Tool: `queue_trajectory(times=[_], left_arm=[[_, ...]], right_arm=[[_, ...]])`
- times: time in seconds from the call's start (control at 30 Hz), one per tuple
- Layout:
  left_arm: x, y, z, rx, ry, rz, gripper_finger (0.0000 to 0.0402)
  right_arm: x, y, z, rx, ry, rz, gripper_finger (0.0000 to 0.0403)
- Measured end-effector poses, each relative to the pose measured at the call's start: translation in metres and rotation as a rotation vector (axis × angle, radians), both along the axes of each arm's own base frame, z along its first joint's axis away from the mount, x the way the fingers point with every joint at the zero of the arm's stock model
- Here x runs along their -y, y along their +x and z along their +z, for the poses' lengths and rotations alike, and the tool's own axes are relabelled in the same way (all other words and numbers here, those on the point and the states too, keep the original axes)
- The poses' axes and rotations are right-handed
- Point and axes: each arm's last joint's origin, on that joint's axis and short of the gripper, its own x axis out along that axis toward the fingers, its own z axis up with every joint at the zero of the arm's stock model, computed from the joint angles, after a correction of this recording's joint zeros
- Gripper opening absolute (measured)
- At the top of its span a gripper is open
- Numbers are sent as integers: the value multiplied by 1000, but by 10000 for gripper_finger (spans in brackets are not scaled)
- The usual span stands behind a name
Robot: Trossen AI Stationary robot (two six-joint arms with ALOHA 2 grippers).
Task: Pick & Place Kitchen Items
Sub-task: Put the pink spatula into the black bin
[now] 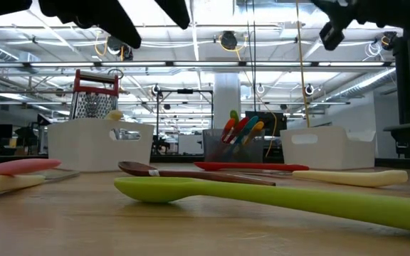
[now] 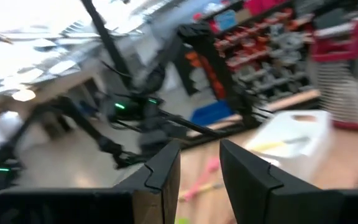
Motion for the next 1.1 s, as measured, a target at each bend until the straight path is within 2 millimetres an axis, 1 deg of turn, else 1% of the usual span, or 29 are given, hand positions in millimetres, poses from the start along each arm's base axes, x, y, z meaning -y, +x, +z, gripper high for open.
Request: queue_trajectory(times=[0.23,0.4,0.6,0.9,1.1], left_arm=[[0,0,0,-3,-7,9,239],[-1,-1,-1,-17,-13,28,239],[-3,-2,-2,-36,-34,69,239],[-9,-13,-10,-165,-5,132,239],[-9,-25,-15,-359,-93,95,239]], right_arm=[[-2,-4,-17,-160,-56,-131,105],[0,-6,-29,-281,-127,-273,105],[0,-7,-31,-298,-157,-266,105],[0,-7,-31,-297,-176,-265,105],[-1,-7,-33,-311,-179,-262,105]])
